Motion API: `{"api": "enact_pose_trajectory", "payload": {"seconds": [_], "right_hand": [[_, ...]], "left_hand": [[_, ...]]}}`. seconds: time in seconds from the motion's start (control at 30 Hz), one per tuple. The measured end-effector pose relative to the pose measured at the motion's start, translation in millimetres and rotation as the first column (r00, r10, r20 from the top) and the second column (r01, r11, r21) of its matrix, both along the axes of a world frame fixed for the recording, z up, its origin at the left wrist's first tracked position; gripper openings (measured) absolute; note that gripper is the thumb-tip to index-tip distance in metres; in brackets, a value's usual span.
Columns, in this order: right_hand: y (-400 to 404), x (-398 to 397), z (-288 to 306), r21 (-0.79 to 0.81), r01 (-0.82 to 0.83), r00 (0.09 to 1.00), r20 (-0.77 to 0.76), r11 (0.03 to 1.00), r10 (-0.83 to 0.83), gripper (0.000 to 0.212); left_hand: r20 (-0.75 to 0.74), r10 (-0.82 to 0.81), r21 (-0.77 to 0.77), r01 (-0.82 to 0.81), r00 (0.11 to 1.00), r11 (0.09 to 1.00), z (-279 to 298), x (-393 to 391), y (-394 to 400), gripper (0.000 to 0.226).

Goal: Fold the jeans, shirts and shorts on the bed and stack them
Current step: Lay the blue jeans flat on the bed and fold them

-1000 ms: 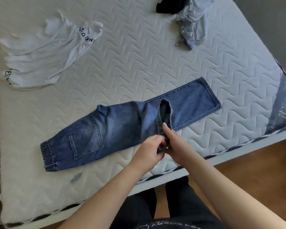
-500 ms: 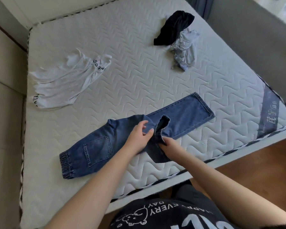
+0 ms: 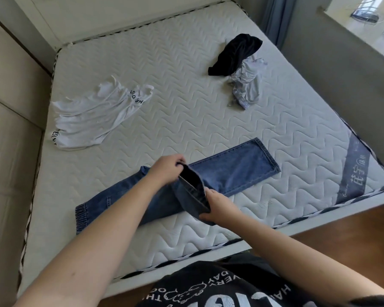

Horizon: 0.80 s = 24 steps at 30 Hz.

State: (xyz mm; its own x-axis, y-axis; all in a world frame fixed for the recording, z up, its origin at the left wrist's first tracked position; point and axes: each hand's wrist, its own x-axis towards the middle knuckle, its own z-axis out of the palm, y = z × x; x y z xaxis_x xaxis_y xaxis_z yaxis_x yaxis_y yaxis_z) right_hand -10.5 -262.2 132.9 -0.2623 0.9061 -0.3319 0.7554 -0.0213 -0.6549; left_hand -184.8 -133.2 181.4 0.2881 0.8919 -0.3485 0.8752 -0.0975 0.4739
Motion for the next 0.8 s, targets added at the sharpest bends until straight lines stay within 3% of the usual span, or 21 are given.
{"api": "enact_pose_trajectory", "payload": {"seconds": [0.1, 0.23, 0.4, 0.5, 0.57, 0.67, 0.8], "right_hand": [[-1, 9, -5, 0.144, -0.029, 1.0, 0.008, 0.989, 0.028, 0.082], [4, 13, -4, 0.352, -0.23, 0.973, 0.102, 0.907, 0.207, 0.072], [8, 10, 2, 0.451, -0.443, 0.896, 0.195, 0.775, 0.399, 0.076], [6, -6, 13, 0.516, -0.411, 0.903, 0.116, 0.752, 0.414, 0.055], [7, -20, 20, 0.54, -0.353, 0.917, 0.035, 0.764, 0.398, 0.036], [16, -38, 30, 0.407, -0.259, 0.951, -0.053, 0.876, 0.306, 0.031], [27, -40, 40, 0.115, 0.004, 0.985, -0.171, 0.993, 0.016, 0.026]], "left_hand": [[-0.063, 0.123, 0.008, -0.123, 0.99, 0.992, 12, -35, 3, 0.015], [-0.101, 0.239, -0.025, -0.242, 0.966, 0.97, 23, -68, -13, 0.016], [-0.037, 0.4, -0.063, -0.401, 0.916, 0.914, 35, -92, -41, 0.017], [-0.042, 0.468, -0.047, -0.47, 0.883, 0.882, 43, -107, -54, 0.015], [0.045, 0.545, -0.065, -0.542, 0.837, 0.838, 48, -118, -57, 0.018], [0.214, 0.626, -0.134, -0.612, 0.75, 0.779, 55, -128, -50, 0.018], [0.349, 0.569, -0.2, -0.534, 0.745, 0.822, 63, -125, -23, 0.019]]}}
